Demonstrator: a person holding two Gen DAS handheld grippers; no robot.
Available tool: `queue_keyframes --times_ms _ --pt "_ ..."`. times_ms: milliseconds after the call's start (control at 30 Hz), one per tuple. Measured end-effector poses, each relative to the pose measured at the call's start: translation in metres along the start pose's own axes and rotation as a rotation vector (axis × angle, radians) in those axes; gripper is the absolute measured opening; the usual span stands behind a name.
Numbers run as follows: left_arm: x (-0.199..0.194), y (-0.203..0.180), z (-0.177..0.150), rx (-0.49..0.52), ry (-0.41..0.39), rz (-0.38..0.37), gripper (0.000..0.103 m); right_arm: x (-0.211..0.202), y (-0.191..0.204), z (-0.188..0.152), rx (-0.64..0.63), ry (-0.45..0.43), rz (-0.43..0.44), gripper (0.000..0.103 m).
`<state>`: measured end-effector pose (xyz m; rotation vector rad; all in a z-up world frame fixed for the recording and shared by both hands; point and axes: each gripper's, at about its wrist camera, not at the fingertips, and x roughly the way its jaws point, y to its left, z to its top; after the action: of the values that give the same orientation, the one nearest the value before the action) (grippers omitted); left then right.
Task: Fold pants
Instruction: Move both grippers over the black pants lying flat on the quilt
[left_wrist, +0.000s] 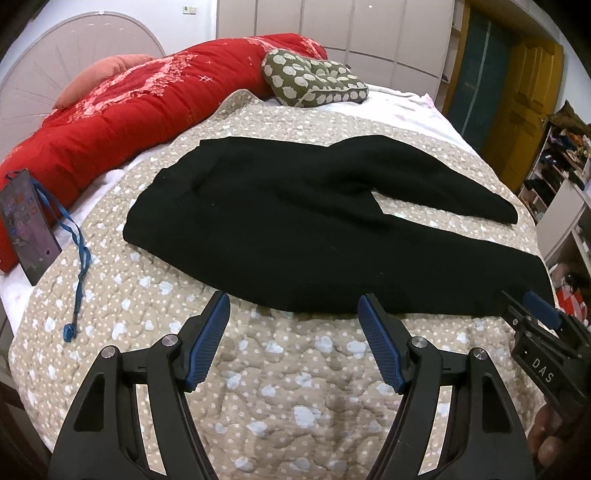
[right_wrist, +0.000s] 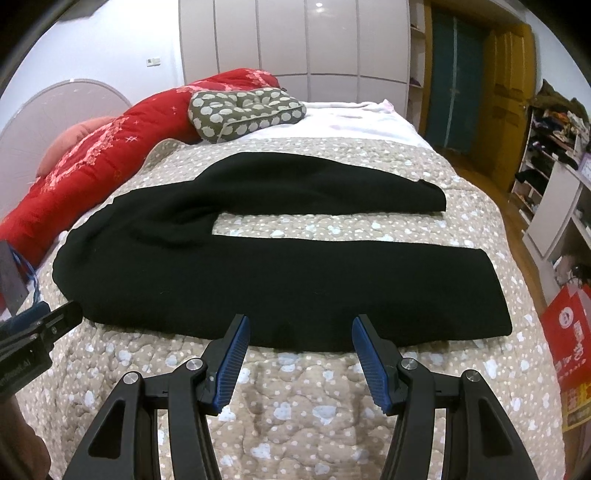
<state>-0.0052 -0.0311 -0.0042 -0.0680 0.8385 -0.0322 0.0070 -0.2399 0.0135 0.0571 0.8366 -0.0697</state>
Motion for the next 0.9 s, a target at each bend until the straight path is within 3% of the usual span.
queue_keyframes --times_ms 900 --pt "0.0025 -0.0023 0.0009 0.003 -0.002 -0.004 0.073 0.0068 -0.0071 -0.0006 0.011 0.036 -0.020 0.056"
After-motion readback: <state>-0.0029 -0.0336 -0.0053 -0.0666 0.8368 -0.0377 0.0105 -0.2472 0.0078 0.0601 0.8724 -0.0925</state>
